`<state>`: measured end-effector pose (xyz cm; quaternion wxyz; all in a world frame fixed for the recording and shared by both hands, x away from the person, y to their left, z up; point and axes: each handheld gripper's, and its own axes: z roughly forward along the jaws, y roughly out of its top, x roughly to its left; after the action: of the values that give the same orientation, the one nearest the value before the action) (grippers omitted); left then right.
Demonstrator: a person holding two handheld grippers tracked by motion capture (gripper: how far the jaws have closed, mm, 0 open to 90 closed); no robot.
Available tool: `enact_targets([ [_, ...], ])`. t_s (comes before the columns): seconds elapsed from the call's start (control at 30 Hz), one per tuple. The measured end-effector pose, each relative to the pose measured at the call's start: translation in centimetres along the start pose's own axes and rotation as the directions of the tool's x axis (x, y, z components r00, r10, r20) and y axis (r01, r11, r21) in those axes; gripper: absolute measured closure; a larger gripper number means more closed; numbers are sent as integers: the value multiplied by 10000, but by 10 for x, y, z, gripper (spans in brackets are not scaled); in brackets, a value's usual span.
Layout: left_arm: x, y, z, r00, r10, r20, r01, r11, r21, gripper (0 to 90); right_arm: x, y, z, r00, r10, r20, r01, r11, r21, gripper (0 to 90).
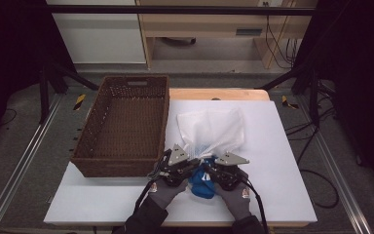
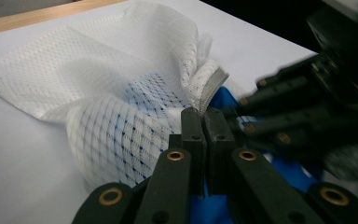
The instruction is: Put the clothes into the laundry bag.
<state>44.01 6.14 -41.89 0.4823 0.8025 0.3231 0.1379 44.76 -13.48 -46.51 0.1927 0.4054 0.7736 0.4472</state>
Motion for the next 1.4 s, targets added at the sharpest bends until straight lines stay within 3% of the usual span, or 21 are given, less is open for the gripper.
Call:
enact_targets([
  [0.07, -1, 0, -1, 10000, 50, -9, -50, 10000, 24, 885, -3, 3, 7, 9972, -74, 745, 76, 10000, -27, 823],
  [0.13, 0, -2, 1, 10000, 69, -21, -69, 9999, 142, 885, -8, 1, 19, 9941, 135, 1073, -169, 9994, 308, 796],
  [0.23, 3, -7, 5, 9999, 26, -104, -23, 9994, 341, 885, -9, -1, 25, 9919, 207, 1251, -257, 9989, 385, 737],
  [0.37, 7, -10, 7, 9998, -62, -172, 69, 9992, 383, 885, -12, 0, 11, 9958, 74, 910, -91, 9998, 179, 635],
  [0.4, 9, -10, 8, 9997, -104, -222, 113, 9992, 394, 885, -15, 0, -8, 9983, 234, 540, -213, 9990, -391, 581],
  [0.47, 10, -10, 9, 9996, -110, -249, 119, 9992, 388, 884, -18, -1, -27, 9991, 223, 358, -201, 9980, -602, 491],
  [0.53, 10, -9, 9, 9996, -97, -281, 108, 9993, 368, 885, -19, -6, -37, 9999, 135, 52, -132, 9984, -549, 414],
  [0.63, 10, -9, 12, 9995, -97, -311, 109, 9993, 365, 884, -14, -17, -30, 9989, 73, -458, -76, 9999, -66, 366],
  [0.7, 10, -8, 14, 9995, -72, -318, 84, 9992, 386, 884, -9, -23, -17, 9989, 19, -474, -8, 9998, 223, 396],
  [0.77, 10, -8, 15, 9995, -63, -315, 75, 9993, 379, 884, -7, -26, -6, 9993, -207, -316, 225, 9980, 588, 590],
  [0.83, 10, -8, 15, 9994, -90, -323, 102, 9992, 376, 885, -6, -27, 1, 9996, -264, 139, 252, 9962, 829, 764],
  [0.9, 10, -7, 15, 9995, -120, -304, 130, 9993, 341, 885, -6, -23, 1, 9994, -221, 283, 193, 9952, 956, 824],
  [0.97, 10, -6, 14, 9995, -116, -294, 124, 9995, 286, 885, -4, -21, 2, 9994, -208, 288, 181, 9956, 919, 831],
  [1.0, 8, -3, 9, 9998, -147, -158, 149, 9998, 123, 886, -1, -14, 0, 9999, -89, -59, 92, 9983, 582, 834],
  [1.07, 3, 2, 5, 9999, 14, -134, -14, 10000, -4, 886, 3, -4, -1, 9995, -60, -305, 67, 9997, 249, 833],
  [1.2, -3, 9, -2, 9998, 172, -48, -173, 9997, -193, 886, 5, 13, 10, 9999, 98, 75, -98, 9999, 40, 810],
  [1.3, -2, 6, -2, 9999, 126, 33, -126, 9998, -125, 887, -5, 9, 31, 9968, 186, 774, -225, 9985, 491, 766],
  [1.37, 1, 2, -1, 10000, 62, 35, -62, 10000, -43, 887, -10, 5, 38, 9949, 556, 840, -588, 9976, 364, 743],
  [1.4, 2, 0, 1, 10000, -14, 39, 14, 10000, 0, 886, -11, 5, 38, 9948, 527, 869, -558, 9979, 339, 727],
])
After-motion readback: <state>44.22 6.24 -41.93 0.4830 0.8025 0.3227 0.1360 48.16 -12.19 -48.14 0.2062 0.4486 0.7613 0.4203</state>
